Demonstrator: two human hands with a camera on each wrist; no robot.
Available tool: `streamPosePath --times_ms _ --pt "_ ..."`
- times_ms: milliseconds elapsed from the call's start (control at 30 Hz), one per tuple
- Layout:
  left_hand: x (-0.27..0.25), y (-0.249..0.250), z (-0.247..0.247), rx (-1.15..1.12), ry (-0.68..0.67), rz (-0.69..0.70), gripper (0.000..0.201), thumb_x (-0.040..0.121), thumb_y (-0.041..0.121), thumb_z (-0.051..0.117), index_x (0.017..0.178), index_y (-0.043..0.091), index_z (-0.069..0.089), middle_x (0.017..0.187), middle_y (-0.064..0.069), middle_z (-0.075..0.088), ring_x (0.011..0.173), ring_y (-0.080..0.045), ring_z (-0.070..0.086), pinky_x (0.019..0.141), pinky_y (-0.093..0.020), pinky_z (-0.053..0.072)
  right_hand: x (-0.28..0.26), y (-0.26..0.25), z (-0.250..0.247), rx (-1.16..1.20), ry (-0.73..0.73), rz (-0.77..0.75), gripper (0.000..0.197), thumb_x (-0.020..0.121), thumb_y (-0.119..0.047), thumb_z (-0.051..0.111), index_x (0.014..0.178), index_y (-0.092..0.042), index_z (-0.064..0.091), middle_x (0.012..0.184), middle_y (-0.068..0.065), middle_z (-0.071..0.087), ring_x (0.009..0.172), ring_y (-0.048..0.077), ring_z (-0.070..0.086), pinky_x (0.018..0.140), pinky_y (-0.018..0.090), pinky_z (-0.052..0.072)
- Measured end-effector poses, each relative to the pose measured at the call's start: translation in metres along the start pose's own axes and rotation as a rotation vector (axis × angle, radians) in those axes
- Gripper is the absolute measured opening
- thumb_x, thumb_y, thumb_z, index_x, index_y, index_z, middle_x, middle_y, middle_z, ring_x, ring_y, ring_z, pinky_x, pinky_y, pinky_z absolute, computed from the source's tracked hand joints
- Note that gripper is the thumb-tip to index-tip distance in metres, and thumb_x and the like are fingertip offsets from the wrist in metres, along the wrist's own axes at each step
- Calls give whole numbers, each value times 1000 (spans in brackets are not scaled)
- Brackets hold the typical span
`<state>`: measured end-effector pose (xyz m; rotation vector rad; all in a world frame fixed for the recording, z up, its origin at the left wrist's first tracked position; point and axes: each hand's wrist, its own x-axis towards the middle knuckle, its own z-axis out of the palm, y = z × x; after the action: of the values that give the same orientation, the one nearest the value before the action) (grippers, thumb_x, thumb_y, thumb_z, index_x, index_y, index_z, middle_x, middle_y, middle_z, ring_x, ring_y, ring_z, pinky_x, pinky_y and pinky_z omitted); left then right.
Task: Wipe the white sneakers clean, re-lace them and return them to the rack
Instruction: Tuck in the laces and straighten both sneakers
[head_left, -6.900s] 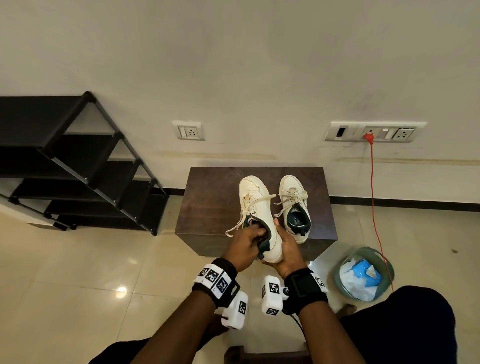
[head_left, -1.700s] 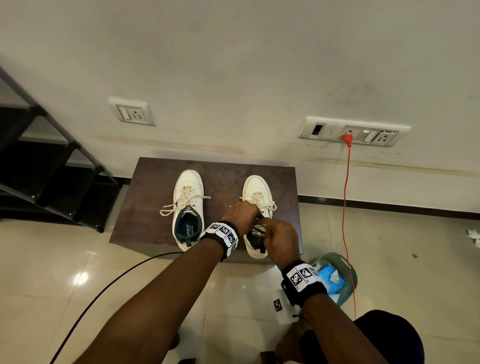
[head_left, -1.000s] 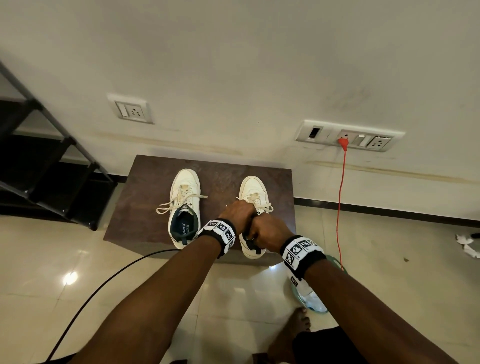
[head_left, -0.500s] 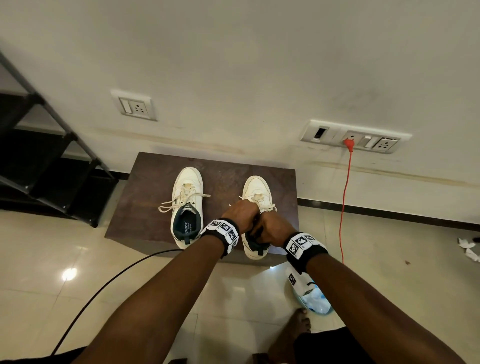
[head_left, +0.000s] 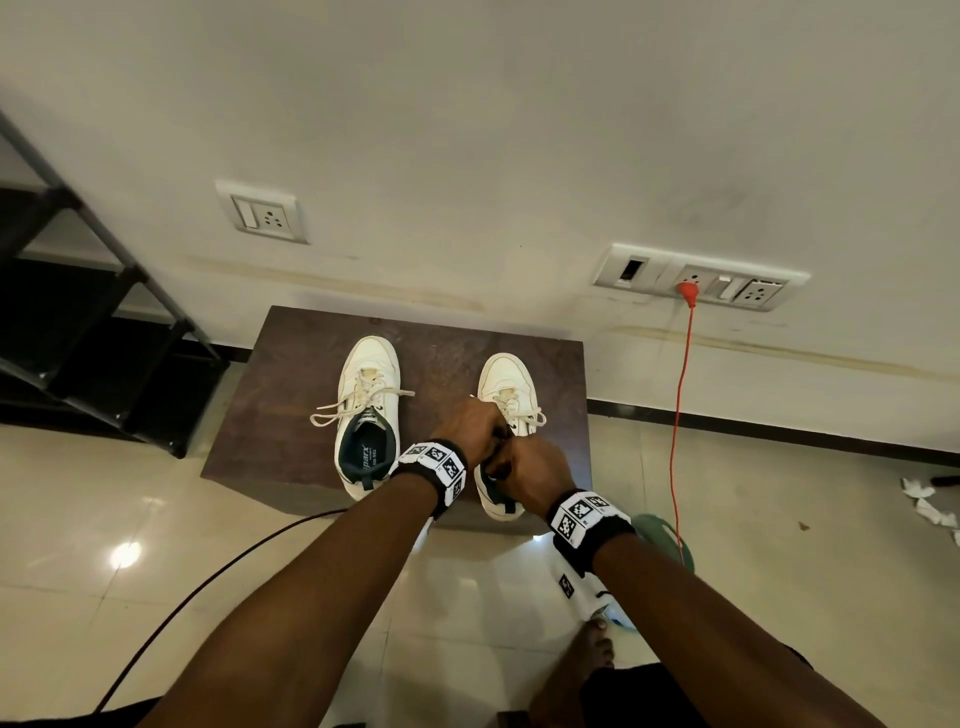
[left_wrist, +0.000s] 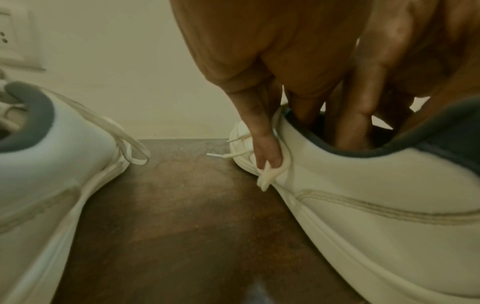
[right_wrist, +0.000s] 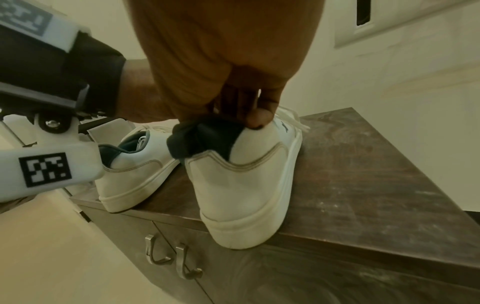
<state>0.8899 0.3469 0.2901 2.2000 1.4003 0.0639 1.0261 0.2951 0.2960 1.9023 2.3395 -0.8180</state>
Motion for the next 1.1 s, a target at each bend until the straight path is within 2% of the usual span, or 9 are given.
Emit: streamPosePath --times_ms 133,267,400,533,633,833,967,1033,1100 --pt "5 9 -2 0 -30 -45 26 85 11 63 102 21 80 105 -15 75 98 -35 69 87 -37 56 1 1 -2 3 -63 20 9 71 -11 70 67 -15 77 70 6 71 62 25 62 58 28 47" --pt "9 4 -3 -19 -20 -19 30 83 2 60 99 16 81 104 -15 75 98 -33 69 85 -35 55 17 -3 2 -10 -90 -27 11 75 -7 68 77 -6 78 80 16 74 75 34 68 60 30 46" --pt "14 -3 -5 -17 -67 -3 34 81 -2 61 103 15 81 104 -15 76 98 -33 68 82 -33 53 29 -2 10 -17 -88 7 20 89 -12 60 91 2 73 94 23 73 88 40 68 70 36 49" --pt "19 -11 -4 -48 -96 -34 38 76 -7 60 100 14 80 105 -15 75 99 -33 69 84 -37 57 33 -10 8 -65 -140 44 28 98 -19 52 114 -1 66 115 22 69 106 39 66 89 42 52" --pt "19 -11 -2 -41 -77 -47 33 78 -3 62 98 15 81 105 -15 75 98 -33 70 84 -40 58 32 -11 3 -65 -196 85 29 100 -20 52 118 -2 65 119 20 68 111 37 64 92 40 50" --pt "24 -9 3 -88 -55 -72 21 86 7 72 101 19 82 109 -8 75 102 -27 69 91 -39 57 25 -14 -14 -59 -467 105 23 93 -12 58 110 0 69 114 20 68 102 32 65 78 32 43" --pt "24 -4 0 -35 -73 -72 15 84 15 77 98 17 82 105 -10 76 97 -27 70 87 -36 58 18 -19 -15 -164 -516 67 26 98 -12 54 117 0 65 122 20 66 116 36 61 92 39 48" --pt "22 1 -4 71 -67 -39 18 88 18 71 103 12 79 107 -14 75 99 -32 70 89 -39 57 10 -31 -12 -218 -400 48 26 101 -15 49 118 -3 65 124 17 66 119 37 60 99 44 48" --pt "15 7 -3 179 -76 -27 23 93 21 63 110 9 73 111 -17 73 103 -36 69 91 -42 55 -7 -44 -2 -267 -159 33 27 101 -14 46 115 -7 68 120 15 69 119 36 60 103 43 42"
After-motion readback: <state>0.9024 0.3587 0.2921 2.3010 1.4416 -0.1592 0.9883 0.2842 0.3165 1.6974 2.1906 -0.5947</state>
